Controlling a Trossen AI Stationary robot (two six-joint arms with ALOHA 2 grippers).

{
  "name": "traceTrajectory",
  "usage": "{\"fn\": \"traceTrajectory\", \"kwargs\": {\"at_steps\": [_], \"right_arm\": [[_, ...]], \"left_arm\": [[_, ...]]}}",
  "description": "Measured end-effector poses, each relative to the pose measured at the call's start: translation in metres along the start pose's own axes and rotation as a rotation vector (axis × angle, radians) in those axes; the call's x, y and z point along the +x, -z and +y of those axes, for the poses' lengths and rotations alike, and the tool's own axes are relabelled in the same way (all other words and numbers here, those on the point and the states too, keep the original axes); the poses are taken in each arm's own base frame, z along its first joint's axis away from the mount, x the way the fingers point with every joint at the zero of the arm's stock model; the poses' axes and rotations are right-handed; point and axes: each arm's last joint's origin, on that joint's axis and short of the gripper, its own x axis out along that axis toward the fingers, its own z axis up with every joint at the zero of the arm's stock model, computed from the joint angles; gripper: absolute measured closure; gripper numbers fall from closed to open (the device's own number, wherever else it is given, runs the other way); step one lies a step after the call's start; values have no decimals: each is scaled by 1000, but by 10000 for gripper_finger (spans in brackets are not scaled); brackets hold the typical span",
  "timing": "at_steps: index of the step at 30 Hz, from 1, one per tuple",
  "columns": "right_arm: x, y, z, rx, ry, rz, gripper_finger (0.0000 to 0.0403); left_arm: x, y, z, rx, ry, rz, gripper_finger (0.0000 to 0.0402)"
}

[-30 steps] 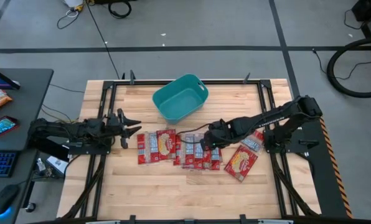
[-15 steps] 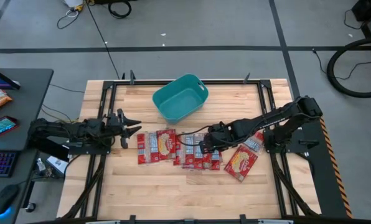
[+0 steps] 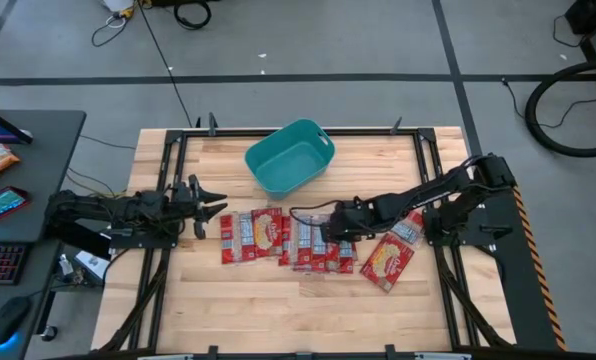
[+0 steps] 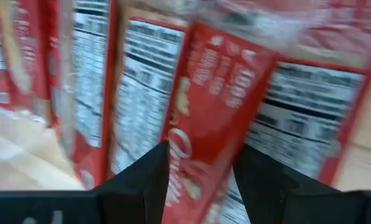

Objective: Sort popcorn bags into baskets
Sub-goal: Put the popcorn bag into the blue bin

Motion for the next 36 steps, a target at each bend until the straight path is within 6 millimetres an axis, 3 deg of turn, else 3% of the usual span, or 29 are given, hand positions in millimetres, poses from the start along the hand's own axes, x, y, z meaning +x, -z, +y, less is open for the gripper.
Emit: {"fn": "traceTrajectory", "kwargs": {"at_steps": [6,17,20,36], "right_arm": [[7,-4,-12,10,21,-6,252],[9,-5,-16,-69,6,-10,375],[7,-7,-16,-85,3,-12,388],[-62,-34,3,-140,-25,-197,387]], "left_arm": [[0,0,0,1,0,0,283],[0,0,0,2,0,0,283],[0,0,0,0,-1,0,283],[0,0,0,-1,0,0,283]]}}
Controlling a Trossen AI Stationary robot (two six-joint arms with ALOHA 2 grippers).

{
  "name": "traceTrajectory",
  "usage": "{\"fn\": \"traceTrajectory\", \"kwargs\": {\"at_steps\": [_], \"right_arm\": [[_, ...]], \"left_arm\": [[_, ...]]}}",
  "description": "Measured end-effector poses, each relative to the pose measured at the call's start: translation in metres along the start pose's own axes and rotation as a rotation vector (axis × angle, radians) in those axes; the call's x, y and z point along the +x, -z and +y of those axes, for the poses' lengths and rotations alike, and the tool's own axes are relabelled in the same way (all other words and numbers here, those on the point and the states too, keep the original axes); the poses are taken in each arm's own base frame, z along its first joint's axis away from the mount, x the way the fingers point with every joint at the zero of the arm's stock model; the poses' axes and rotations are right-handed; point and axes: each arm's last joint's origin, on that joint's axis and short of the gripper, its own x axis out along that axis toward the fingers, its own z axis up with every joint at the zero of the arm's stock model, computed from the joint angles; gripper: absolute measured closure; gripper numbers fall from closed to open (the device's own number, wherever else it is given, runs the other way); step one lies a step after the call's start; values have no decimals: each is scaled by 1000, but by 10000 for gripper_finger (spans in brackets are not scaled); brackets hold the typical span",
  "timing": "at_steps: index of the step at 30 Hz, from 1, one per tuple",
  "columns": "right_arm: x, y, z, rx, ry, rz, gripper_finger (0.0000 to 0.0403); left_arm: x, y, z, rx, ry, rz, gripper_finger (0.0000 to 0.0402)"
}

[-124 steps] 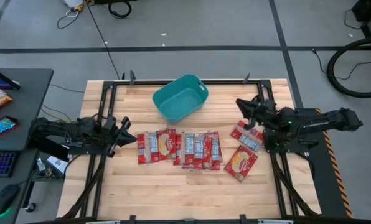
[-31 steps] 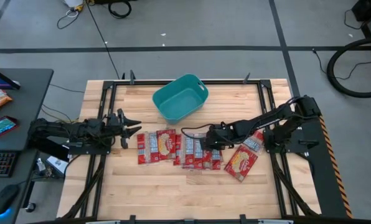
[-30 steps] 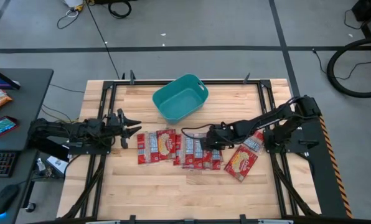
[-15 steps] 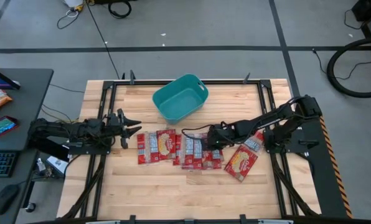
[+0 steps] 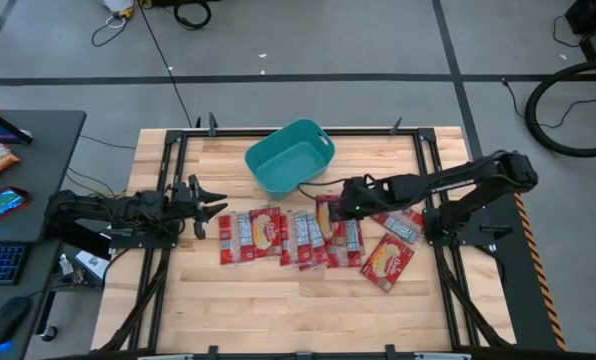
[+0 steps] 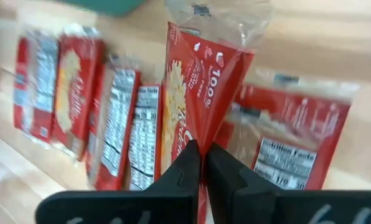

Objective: Sort popcorn bags into baskets
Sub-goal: Put the popcorn bag into the blue bin

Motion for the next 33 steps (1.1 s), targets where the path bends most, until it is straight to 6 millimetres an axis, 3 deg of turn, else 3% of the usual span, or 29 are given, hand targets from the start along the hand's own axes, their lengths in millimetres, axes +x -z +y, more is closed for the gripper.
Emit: {"fn": "traceTrajectory", "kwargs": {"at_steps": [11,33], "right_arm": [[-21,-14,5,-40,-113,-104,386],[-31,-45,31,-154,-413,-305,385]], "left_arm": [[0,0,0,-6,0,0,283],[0,0,0,-5,0,2,283]]}}
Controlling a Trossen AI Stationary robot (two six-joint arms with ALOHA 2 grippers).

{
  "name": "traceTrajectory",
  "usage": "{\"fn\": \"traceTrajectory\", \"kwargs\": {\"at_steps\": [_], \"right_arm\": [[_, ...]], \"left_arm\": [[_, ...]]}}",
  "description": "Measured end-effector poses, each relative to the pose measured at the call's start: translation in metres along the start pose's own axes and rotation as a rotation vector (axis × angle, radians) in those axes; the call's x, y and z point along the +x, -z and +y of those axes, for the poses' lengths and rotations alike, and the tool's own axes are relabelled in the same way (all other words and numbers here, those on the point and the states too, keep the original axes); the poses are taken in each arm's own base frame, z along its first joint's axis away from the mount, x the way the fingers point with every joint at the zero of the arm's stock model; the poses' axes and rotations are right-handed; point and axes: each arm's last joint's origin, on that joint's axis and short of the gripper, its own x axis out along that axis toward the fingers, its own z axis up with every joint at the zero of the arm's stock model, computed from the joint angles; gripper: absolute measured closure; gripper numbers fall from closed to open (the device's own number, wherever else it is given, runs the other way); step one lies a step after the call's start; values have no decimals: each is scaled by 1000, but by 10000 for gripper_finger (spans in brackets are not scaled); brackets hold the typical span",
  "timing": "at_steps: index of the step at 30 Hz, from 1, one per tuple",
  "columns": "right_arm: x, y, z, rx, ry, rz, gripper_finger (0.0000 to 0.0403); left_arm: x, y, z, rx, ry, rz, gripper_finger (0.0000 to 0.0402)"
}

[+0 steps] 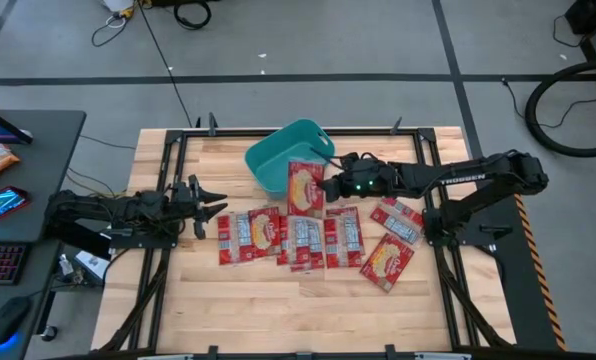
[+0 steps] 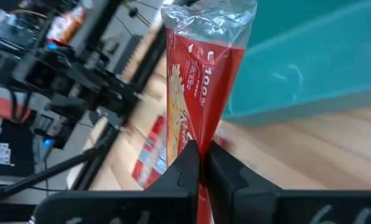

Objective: Sort popcorn bags into baskets
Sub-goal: Put the popcorn bag into the blue bin

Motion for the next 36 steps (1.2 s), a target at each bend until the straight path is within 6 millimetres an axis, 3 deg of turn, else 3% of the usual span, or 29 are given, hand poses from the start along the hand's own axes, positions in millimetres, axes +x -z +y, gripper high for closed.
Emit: {"fn": "traceTrajectory", "kwargs": {"at_steps": [9,25,31,36], "right_arm": [[2,-16,0,-49,-46,-88,385],[4,-39,-10,-111,48,-270,385],[4,-38,-15,-118,130,-349,385],[19,-26,-17,-36,170,-452,385]], "left_arm": [[0,0,0,1,0,2,283],[0,0,0,0,0,3,283],[0,0,0,0,-1,3,283],[0,0,0,-1,0,2,283]]}}
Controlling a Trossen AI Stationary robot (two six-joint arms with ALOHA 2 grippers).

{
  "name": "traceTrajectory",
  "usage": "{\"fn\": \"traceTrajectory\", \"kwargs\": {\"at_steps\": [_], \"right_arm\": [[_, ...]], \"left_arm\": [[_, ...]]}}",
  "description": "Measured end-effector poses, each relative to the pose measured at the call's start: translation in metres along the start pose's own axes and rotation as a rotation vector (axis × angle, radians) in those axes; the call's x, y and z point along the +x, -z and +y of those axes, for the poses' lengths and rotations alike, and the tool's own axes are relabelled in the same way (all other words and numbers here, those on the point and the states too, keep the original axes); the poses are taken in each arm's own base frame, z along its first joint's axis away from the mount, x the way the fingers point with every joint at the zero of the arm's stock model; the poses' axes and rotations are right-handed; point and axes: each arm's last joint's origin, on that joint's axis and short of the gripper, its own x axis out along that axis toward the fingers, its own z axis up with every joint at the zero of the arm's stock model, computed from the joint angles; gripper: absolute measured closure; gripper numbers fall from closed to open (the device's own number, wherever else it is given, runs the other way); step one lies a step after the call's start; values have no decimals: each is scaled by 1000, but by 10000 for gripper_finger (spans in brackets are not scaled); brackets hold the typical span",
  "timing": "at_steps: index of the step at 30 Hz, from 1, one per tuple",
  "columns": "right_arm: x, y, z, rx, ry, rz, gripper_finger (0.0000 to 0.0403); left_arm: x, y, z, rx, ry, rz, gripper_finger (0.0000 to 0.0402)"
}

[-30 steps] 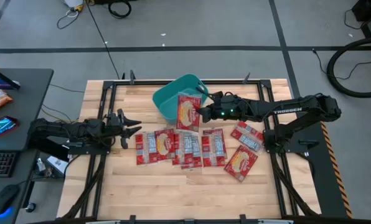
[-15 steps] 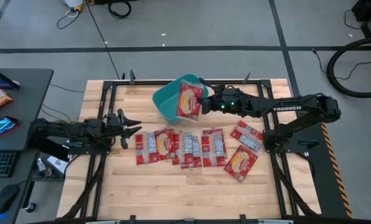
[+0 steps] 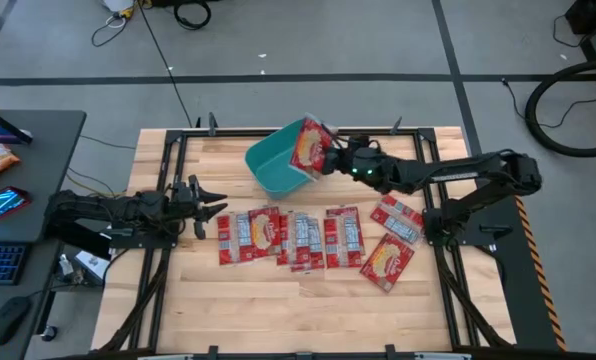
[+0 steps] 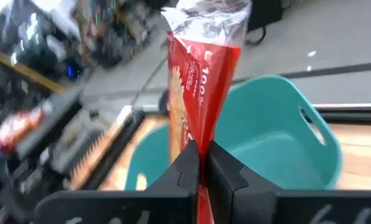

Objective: Sort popcorn bags into baskets
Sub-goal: Put the popcorn bag into the blue bin

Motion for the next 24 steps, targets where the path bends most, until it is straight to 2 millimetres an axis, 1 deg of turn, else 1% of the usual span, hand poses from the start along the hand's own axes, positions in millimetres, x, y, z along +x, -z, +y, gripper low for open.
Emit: {"fn": "traceTrajectory", "kwargs": {"at_steps": [4,7,10,15,19,24], "right_arm": [[13,20,3,60,-17,-23,385],[22,37,9,87,-22,-96,385],[27,50,13,98,-16,-181,387],[32,71,12,98,62,-280,387],[37,86,10,89,100,-296,387],[46,102,15,57,131,-308,387]], "left_arm": [[0,0,0,-7,2,-3,283],[0,0,0,-7,5,-3,283],[0,0,0,-8,4,-2,283],[0,0,0,-8,5,0,283],[0,0,0,-8,4,1,283],[0,0,0,-8,4,1,283]]}}
